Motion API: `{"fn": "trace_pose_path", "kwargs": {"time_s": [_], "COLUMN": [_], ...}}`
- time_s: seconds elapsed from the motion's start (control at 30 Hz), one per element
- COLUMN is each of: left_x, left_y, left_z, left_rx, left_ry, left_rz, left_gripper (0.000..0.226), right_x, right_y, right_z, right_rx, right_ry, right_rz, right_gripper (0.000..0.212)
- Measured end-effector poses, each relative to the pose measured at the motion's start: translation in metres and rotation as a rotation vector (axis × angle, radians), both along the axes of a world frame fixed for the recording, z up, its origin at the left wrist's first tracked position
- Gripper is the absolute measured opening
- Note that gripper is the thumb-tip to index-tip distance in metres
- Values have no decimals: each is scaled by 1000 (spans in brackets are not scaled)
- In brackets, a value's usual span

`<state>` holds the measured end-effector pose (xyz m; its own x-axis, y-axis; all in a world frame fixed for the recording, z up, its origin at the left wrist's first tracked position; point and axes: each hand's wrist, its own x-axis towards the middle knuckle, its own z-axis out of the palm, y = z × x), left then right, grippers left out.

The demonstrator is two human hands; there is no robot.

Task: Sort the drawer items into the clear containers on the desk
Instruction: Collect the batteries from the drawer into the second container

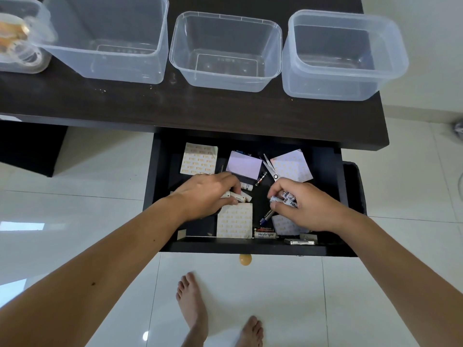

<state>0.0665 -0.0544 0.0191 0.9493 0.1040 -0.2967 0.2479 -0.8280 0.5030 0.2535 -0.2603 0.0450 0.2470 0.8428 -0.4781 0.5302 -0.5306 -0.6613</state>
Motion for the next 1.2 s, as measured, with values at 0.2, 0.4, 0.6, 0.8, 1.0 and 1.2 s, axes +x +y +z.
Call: {"fn": "trace_pose_path", "kwargs": {"time_s": [0.2, 0.4, 0.6, 0.8, 1.0, 1.2], "left_x": [1, 1, -4, -5, 0, -1], "left_y": [-2, -3, 3, 2, -1, -1], "left_z": [2, 1, -3, -10, -8, -10], "left_rx": [-21, -90, -105, -35, 49, 57], "left_ry": [-47, -25, -130, -136, -186, -290], "left_rz": [66, 112, 17, 16, 21, 26], "left_gripper": [24, 20, 39, 32, 44, 40], "right_x": [1, -4, -10, -12, -13, -17], "right_y": [5, 10, 14, 3, -2, -5], "right_z": [-5, -4, -3, -1, 3, 6], "right_rx": [-32, -123, -124, -68, 11, 74], "right_ry": [-112, -288, -385, -216, -64, -39], "right_rz": [29, 255, 381, 155, 2, -46], "right_gripper": [27, 20, 17, 21, 20, 19]}}
